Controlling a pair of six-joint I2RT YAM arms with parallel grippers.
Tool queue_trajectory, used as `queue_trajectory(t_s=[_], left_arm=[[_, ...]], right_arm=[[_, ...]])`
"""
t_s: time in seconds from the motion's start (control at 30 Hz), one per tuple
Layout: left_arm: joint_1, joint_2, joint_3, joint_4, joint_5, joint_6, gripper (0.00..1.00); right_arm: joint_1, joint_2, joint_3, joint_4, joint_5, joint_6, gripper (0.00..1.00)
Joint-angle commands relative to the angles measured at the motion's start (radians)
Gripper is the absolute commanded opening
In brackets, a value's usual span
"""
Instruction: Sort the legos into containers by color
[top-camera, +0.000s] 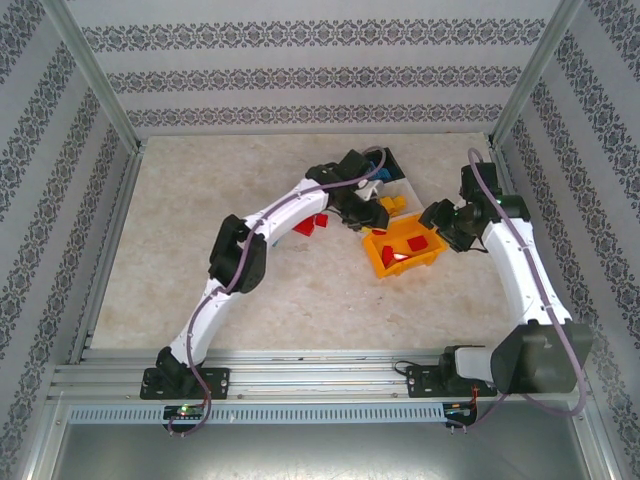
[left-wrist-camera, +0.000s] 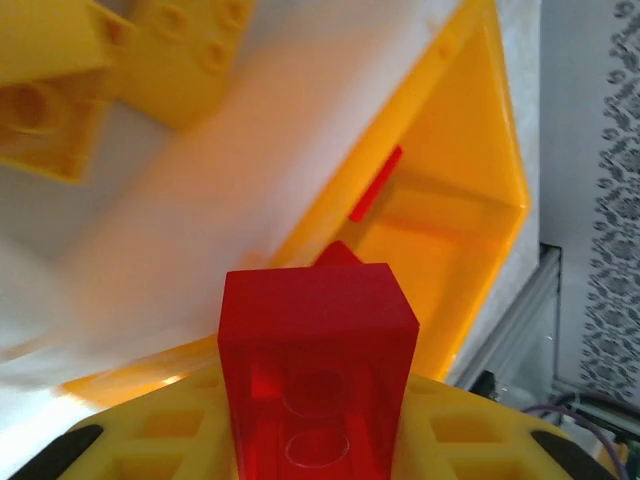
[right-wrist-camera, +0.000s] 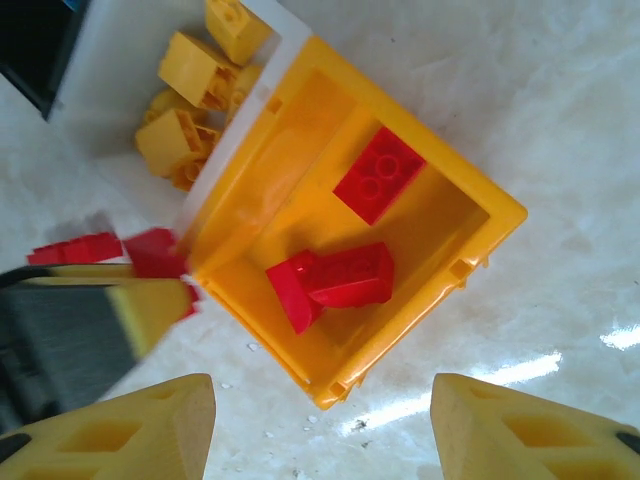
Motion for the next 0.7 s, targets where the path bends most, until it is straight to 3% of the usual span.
queue_trajectory(t_s=[0.0, 0.07, 0.17, 0.3, 0.53, 0.67], left_arm=[[-0.019, 0.056, 0.099, 0.018, 0.092, -0.073, 0.33], [-0.030, 0.081, 0.138, 0.043, 0.111, -0.098, 0.37], [-0.037, 0.097, 0.163, 0.058, 0.124, -0.122, 0.51], [-0.038, 0.080, 0.163, 0.021, 0.111, -0.085, 0.61], [-0.030, 0.034, 0.157, -0.077, 0.043, -0.014, 0.62], [0.002, -0.076, 0.061, -0.175, -0.139, 0.051, 0.62]], right_arm=[[-0.009, -0.009, 0.003, 0.005, -0.028, 0.006, 0.59], [-0.011, -0.002, 0.010, 0.000, -0.038, 0.001, 0.59], [-0.010, 0.001, 0.012, 0.009, -0.049, 0.007, 0.59], [-0.009, 0.011, 0.013, 0.019, -0.065, 0.009, 0.60], [0.011, 0.024, 0.017, 0.041, -0.072, 0.016, 0.60], [0.053, 0.067, 0.039, 0.037, -0.075, 0.002, 0.60]])
